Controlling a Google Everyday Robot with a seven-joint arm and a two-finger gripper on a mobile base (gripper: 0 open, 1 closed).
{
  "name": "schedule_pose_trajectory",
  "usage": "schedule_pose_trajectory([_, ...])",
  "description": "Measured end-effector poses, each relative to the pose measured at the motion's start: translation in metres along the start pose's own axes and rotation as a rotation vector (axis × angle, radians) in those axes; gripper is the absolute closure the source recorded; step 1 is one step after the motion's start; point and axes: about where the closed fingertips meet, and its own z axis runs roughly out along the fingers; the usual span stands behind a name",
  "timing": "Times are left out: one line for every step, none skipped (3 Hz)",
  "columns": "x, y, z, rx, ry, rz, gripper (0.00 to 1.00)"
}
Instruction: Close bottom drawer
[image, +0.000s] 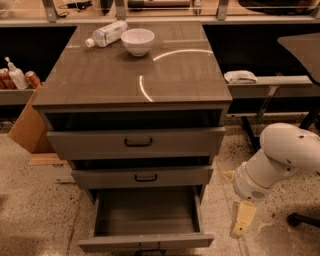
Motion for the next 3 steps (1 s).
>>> schedule_pose_trajectory([0.0,0.0,0.0,0.0,0.0,0.0,0.0])
schedule_pose_trajectory([0.009,-0.004,0.043,-0.022,-0.032,-0.014,0.0])
schedule_pose_trajectory([0.021,-0.004,0.111,-0.045,-0.107,-0.047,0.0])
